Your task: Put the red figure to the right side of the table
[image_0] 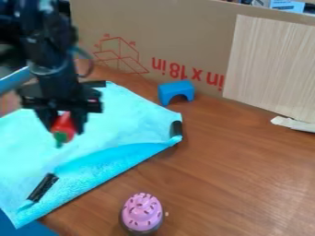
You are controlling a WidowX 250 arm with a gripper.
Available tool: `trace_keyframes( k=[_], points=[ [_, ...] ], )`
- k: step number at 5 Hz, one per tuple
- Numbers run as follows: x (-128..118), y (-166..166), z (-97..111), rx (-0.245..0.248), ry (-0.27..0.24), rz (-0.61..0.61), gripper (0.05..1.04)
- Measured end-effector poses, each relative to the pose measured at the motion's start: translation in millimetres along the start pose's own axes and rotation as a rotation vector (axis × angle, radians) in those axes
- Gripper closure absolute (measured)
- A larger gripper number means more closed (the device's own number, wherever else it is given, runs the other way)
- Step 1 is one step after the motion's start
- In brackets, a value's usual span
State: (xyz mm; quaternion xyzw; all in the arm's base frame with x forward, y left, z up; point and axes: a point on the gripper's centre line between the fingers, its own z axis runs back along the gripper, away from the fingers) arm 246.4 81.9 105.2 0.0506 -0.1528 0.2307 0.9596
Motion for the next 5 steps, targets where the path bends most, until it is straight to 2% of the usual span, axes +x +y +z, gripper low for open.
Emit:
trace_keyframes(
  k=[1,2,4,5],
  points=[
    [-15,-44,3,-0.051,-0.013,-0.017,0.562],
    [-24,-77,2,-0.071,-0.026,-0.024,0.563],
    [-30,-148,-15,-0.059,-0.013,-0.031,0.562],
    [-33,-179,-20,-0.063,-0.025,-0.041,0.562]
  ],
)
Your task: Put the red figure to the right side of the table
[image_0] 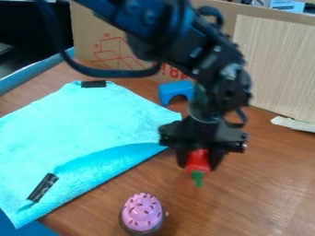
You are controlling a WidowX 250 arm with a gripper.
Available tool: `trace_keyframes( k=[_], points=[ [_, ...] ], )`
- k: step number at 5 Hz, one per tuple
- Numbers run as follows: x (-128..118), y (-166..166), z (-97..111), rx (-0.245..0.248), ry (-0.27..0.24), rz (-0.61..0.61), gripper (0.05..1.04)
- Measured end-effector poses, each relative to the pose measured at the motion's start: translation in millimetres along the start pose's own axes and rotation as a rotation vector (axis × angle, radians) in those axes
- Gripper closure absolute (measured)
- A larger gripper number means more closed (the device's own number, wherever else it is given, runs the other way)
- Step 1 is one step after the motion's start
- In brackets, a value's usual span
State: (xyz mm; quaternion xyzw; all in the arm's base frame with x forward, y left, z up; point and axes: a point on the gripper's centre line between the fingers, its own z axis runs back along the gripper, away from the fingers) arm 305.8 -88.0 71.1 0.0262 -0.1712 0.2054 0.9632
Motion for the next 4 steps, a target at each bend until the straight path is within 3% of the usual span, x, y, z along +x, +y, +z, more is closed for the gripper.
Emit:
trace_keyframes(
  k=[1,3,4],
  points=[
    [2,-30,-6,-0.002,-0.01,0.0,0.562],
    [4,-51,-29,0.02,-0.026,-0.027,0.513],
    [5,-47,-33,0.016,0.011,-0.037,0.264]
  ],
)
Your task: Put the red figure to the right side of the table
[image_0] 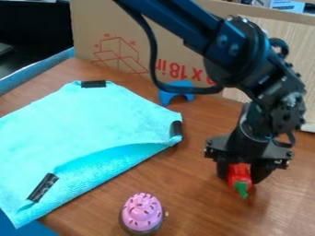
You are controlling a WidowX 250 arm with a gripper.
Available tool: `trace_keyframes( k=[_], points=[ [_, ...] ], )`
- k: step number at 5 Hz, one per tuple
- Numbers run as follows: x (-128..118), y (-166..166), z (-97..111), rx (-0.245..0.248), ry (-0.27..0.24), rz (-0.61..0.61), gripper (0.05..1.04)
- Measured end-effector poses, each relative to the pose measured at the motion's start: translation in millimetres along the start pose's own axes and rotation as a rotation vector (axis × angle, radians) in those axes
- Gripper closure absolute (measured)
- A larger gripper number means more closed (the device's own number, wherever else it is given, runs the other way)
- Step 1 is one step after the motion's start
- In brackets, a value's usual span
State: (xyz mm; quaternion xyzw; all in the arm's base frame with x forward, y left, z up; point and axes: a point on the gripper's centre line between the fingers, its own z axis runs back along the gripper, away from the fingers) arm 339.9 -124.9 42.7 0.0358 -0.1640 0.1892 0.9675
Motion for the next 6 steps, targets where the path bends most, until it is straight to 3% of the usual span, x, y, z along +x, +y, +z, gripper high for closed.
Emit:
trace_keyframes(
  k=[1,3,4,5,6],
  points=[
    [6,11,-2,-0.02,0.047,0.018,0.08],
    [37,35,69,-0.205,0.023,0.007,0.083],
    [54,79,113,-0.29,0.002,-0.016,0.083],
    [64,134,153,-0.287,0.033,-0.092,0.083],
    [63,131,157,-0.295,0.031,-0.122,0.083]
  ],
)
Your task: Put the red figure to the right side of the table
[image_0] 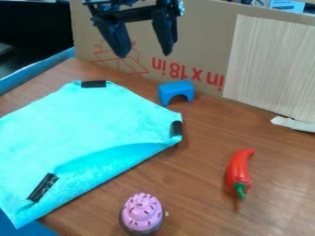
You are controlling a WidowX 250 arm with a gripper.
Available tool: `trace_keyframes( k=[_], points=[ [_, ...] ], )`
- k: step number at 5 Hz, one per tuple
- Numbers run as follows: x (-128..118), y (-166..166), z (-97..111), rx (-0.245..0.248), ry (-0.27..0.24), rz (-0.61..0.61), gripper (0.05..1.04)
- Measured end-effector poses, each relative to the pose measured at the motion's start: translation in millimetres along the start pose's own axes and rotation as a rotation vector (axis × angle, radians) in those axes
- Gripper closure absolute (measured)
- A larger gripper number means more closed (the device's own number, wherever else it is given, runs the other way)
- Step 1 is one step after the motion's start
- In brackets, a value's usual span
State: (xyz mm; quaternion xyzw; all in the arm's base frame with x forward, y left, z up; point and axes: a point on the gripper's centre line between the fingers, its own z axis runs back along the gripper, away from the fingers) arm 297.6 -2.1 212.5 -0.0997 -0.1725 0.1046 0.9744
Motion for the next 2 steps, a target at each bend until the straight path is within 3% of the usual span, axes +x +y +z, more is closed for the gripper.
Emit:
trace_keyframes(
  k=[2],
  points=[
    [0.1,2.1,-0.1,0.004,0.0,0.008,0.083]
  ],
)
